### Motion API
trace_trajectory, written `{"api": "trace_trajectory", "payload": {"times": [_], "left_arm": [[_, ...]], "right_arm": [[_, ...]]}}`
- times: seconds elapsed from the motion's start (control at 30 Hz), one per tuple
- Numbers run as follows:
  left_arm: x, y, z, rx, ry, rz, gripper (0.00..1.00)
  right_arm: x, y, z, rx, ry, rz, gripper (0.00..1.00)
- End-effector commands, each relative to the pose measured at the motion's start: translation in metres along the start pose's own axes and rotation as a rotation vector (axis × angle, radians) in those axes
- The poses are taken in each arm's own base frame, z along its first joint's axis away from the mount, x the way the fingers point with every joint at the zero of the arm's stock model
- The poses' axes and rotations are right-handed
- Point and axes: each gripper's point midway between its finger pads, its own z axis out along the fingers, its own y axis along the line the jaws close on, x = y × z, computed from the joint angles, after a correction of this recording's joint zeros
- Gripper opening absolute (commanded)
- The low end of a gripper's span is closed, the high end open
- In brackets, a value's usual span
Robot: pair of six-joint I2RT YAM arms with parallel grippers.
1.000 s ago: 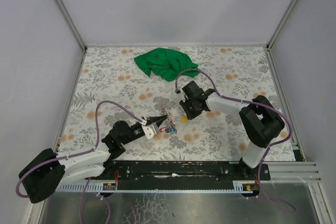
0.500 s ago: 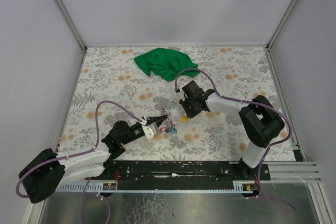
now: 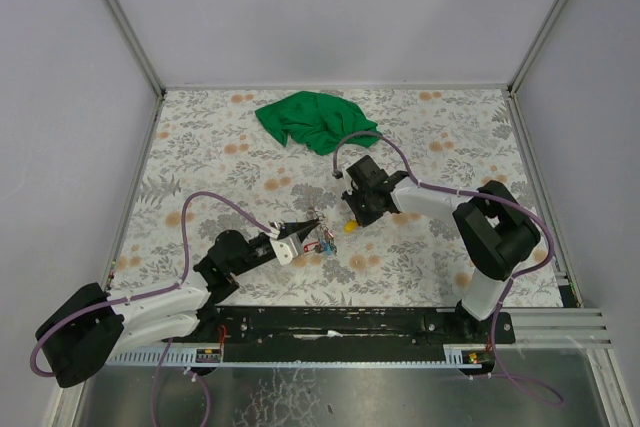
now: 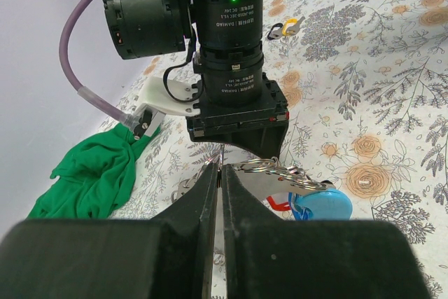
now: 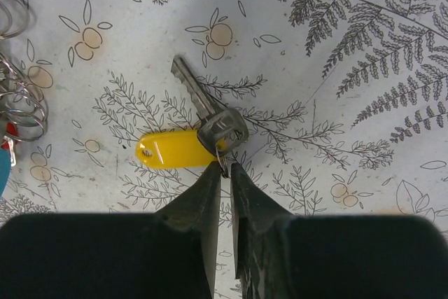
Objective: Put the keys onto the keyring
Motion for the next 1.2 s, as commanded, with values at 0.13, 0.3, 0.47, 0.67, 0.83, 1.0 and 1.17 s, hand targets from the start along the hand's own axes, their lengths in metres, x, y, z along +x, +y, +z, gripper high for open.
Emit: {"api": "trace_trajectory", "payload": {"times": [0.13,0.3,0.47,0.67,0.83,1.0,1.17], "left_arm": [[-0.028,0.017,0.001,-0.059,-0.099,0.023,0.00],[-0.029,0.017,0.001,-0.060,-0.102,0.024,0.00],[-0.030,0.017,0.000,-0.060,-0.107,0.026,0.00],[-0.031,0.016,0.001,-0.052,-0.111,0.027,0.00],[-0.031,0.012,0.001,-0.030,-0.114,0.030,0.00],[-0.032,0.005,0.002,0.010,-0.126,0.038,0.00],[-0.031,-0.002,0.003,0.051,-0.134,0.040,0.00]], "right_arm": [[0.006,-0.001,0.005,0.007,0.018,-0.031,0.08],[0.002,-0.002,-0.007,0.006,-0.016,-0.061,0.02],[-0.017,-0.001,-0.053,0.002,-0.150,-0.155,0.00],[-0.031,0.011,-0.101,-0.061,-0.290,-0.282,0.00],[-0.034,0.024,-0.130,-0.121,-0.368,-0.402,0.00],[-0.038,0.037,-0.150,-0.158,-0.431,-0.532,0.00],[-0.043,0.057,-0.173,-0.230,-0.491,-0.614,0.00]]}}
